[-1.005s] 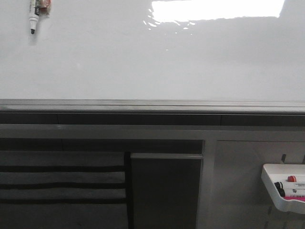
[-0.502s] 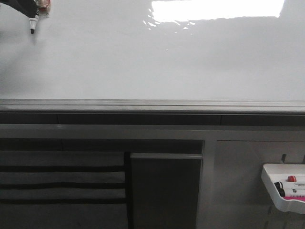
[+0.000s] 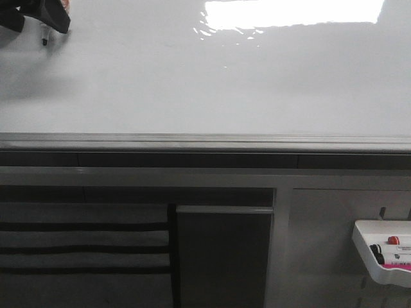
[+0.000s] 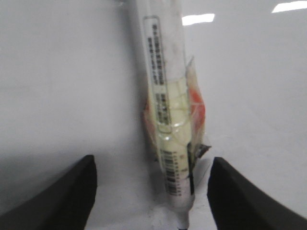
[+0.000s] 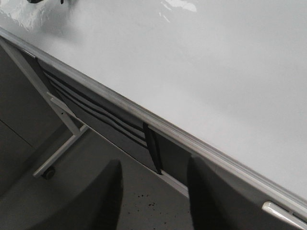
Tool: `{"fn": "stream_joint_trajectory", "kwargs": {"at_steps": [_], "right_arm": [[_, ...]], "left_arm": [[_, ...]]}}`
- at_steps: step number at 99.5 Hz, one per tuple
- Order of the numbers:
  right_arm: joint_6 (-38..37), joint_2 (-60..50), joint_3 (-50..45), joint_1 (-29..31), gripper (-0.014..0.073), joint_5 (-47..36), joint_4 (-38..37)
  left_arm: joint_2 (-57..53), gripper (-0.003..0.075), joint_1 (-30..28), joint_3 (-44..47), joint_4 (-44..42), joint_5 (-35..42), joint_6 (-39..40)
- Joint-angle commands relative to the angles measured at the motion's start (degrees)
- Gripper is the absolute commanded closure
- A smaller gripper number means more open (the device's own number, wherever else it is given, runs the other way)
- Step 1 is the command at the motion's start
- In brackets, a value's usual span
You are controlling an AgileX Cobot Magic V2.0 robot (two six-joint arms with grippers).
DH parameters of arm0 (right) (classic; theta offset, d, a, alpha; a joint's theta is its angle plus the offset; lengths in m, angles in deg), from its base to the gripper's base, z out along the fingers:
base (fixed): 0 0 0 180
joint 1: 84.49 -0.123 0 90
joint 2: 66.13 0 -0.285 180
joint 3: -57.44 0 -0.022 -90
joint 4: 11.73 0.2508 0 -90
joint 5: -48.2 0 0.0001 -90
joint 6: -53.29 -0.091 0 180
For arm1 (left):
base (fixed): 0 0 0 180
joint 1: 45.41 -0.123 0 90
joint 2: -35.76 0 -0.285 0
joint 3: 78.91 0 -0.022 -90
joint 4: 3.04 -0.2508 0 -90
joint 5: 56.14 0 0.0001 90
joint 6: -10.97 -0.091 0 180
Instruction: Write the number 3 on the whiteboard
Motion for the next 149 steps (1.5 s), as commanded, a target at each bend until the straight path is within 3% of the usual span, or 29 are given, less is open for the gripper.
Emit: {"fn": "stream_joint_trajectory", "kwargs": {"at_steps": [1, 19, 41, 64, 87, 100, 115, 126, 149], "right_arm": [[0.69, -0.22, 2.04, -0.06, 0.0311, -3.16, 1.08], [0.69, -0.22, 2.04, -0.06, 0.0311, -3.06, 1.05], [0.69, -0.22, 2.04, -0.06, 0.0311, -3.06, 0.57], [0.69, 0.91, 4.54, -0.16, 0.0311, 2.16, 1.76], [6.06, 8.77, 12.17, -1.73, 0.0305, 15.37, 2.67], [8.71, 13.34, 15.74, -6.52, 0.0202, 18.44, 3.27], [13.73, 18.23, 19.72, -13.35, 0.0175, 19.77, 3.07], [18.28, 20.45, 21.22, -17.16, 0.0175, 19.12, 3.07], [26.78, 22.22, 21.32, -22.38, 0.0175, 14.93, 3.16]], "left_arm": [[-1.35, 0.0377, 0.37, -2.15, 0.54, 4.67, -0.14], [-1.35, 0.0611, 0.37, -2.15, 0.54, 4.66, -0.14], [-1.70, 0.0734, 0.37, -2.15, 0.54, 2.69, -0.14], [-5.73, 0.0741, 0.37, -2.15, -0.51, -9.65, -9.77], [-13.05, 0.0741, 5.45, -2.15, 2.94, -27.83, -30.47], [-15.77, 0.0741, 10.65, -2.15, 9.17, -36.16, -40.25], [-16.75, 0.0741, 18.22, -2.15, 12.72, -42.33, -43.67], [-16.75, 0.0741, 23.20, -2.15, 12.50, -42.52, -43.90], [-16.75, 0.0741, 27.29, -2.15, 12.36, -42.00, -44.98]]}}
